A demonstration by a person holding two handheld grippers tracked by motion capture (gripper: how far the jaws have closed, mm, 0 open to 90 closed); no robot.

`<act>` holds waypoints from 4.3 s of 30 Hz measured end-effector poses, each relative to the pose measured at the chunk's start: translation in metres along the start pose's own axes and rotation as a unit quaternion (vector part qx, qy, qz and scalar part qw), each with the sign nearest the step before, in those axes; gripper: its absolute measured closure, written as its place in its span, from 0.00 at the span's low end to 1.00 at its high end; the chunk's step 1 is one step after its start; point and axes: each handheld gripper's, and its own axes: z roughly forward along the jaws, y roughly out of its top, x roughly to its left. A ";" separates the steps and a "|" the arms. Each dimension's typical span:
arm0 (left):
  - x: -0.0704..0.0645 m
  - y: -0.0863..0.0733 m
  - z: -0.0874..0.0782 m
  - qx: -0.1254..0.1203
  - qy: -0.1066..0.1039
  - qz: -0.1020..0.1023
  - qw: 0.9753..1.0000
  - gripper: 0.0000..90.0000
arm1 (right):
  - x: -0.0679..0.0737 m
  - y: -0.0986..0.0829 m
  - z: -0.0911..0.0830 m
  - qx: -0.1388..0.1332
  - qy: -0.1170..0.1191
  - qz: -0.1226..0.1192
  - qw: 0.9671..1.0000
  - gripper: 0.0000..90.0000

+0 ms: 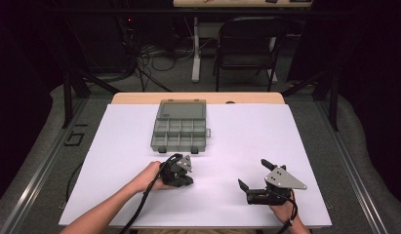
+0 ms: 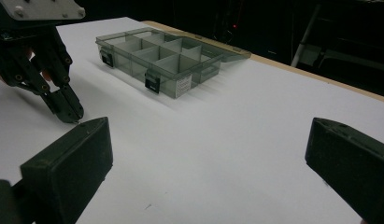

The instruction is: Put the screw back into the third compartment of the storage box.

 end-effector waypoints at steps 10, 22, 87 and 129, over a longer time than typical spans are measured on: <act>0.003 0.001 -0.008 0.002 0.000 0.004 1.000 0.97 | 0.000 0.000 0.000 0.001 0.000 0.000 1.000 0.00; 0.018 -0.002 -0.022 0.005 0.020 -0.007 1.000 0.97 | 0.000 0.000 0.001 0.003 -0.001 0.000 1.000 0.00; 0.146 0.062 -0.065 0.002 0.126 -0.091 0.988 0.97 | 0.000 0.000 0.001 0.003 0.004 -0.001 1.000 0.00; 0.086 0.026 -0.099 -0.129 0.176 -0.134 0.967 0.00 | 0.001 0.000 -0.001 0.003 0.002 0.000 1.000 0.00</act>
